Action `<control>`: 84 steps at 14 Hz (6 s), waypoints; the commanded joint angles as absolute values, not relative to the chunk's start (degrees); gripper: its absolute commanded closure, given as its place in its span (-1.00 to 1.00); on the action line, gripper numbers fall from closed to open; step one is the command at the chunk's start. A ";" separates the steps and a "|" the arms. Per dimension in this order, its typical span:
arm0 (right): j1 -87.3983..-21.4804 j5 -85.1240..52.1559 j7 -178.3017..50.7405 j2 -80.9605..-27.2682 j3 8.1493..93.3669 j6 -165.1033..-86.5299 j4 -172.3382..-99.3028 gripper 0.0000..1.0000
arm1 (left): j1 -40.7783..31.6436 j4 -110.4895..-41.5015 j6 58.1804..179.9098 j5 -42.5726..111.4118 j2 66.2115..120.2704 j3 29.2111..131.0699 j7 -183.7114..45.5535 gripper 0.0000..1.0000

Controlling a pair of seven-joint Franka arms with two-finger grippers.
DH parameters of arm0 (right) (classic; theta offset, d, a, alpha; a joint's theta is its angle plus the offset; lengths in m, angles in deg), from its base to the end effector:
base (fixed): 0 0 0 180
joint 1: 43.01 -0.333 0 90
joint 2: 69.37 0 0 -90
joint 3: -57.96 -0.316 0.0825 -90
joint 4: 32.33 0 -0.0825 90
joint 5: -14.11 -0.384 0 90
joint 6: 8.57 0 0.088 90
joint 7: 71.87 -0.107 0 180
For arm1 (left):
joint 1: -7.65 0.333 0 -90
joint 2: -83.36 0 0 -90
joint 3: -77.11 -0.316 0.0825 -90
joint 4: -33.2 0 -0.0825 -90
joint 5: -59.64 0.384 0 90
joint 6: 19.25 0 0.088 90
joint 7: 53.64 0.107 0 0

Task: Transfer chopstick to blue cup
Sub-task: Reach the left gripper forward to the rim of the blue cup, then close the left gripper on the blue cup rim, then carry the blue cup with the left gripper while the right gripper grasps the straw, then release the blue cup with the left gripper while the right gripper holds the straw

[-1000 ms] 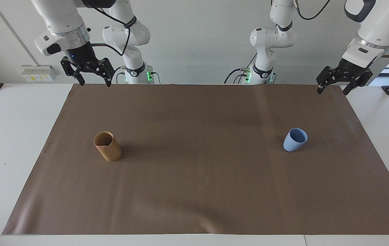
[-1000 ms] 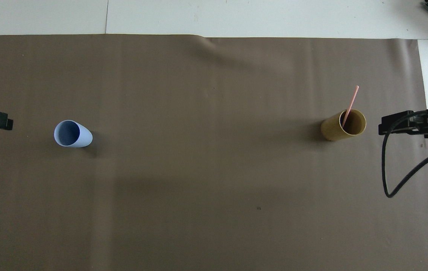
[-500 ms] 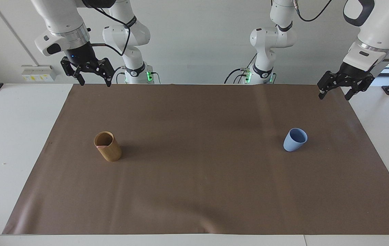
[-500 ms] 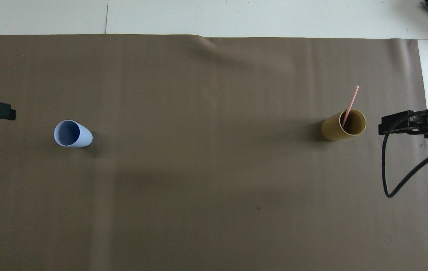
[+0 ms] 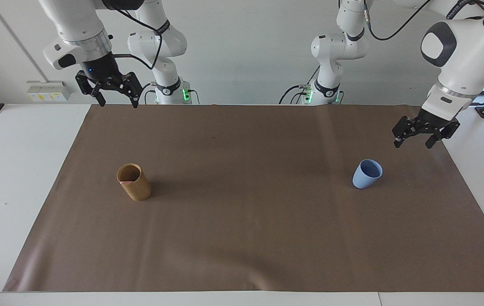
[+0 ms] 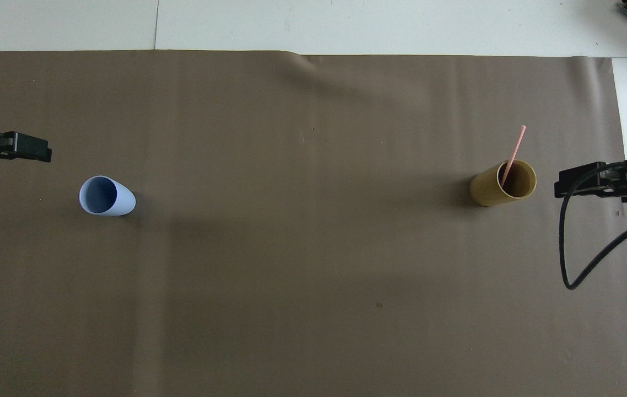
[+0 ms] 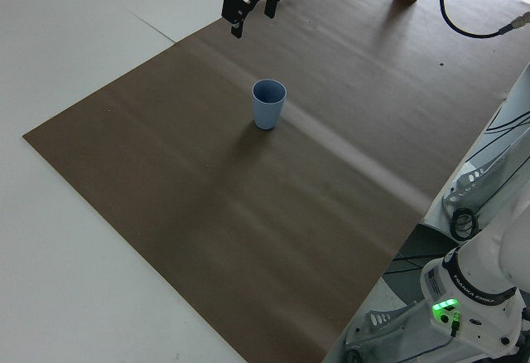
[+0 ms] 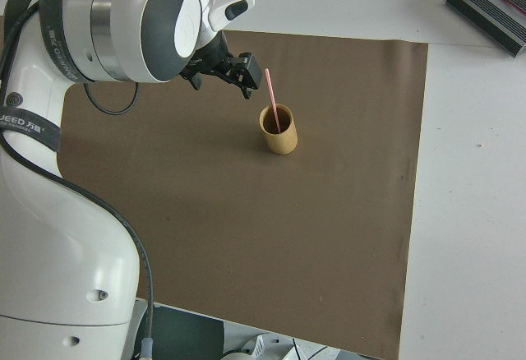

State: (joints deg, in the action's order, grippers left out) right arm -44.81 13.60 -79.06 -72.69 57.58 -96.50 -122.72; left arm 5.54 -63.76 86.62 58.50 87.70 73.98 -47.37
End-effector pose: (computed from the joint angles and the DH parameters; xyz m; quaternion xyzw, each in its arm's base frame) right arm 0.5325 0.0214 0.6496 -0.9990 0.0435 -0.0071 0.0049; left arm 0.5951 0.0080 0.5479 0.9982 -0.0436 0.0403 0.0051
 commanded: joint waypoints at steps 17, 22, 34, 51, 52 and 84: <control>-43.81 12.61 -77.75 -73.85 57.26 -96.46 -123.83 -1.00 | 6.50 -77.54 102.91 56.30 94.25 74.56 -45.81 -0.80; -42.31 13.58 -77.93 -73.24 57.26 -102.00 -124.00 -1.00 | 6.77 -78.06 102.92 55.07 94.08 74.56 -45.38 -0.69; -40.73 13.40 -76.88 -72.98 57.26 -101.81 -127.69 -1.00 | 6.68 -82.11 108.28 53.40 95.13 74.48 -44.76 1.00; -40.99 13.40 -72.23 -67.01 56.99 -111.47 -127.69 -1.00 | -15.35 -81.23 112.68 53.93 92.24 74.56 -62.13 1.00; -41.08 13.40 -71.78 -65.60 56.99 -113.32 -127.69 -1.00 | -18.60 -81.23 112.50 54.02 92.15 74.56 -65.99 1.00; -41.43 12.52 -64.40 -55.13 56.73 -128.72 -127.96 -0.17 | -23.93 -79.30 95.89 56.39 82.66 74.48 -71.77 -1.00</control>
State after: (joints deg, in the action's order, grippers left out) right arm -41.90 13.58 -65.54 -55.06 57.01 -127.80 -127.54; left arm -28.85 -77.85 98.43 55.86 86.09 74.07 -77.19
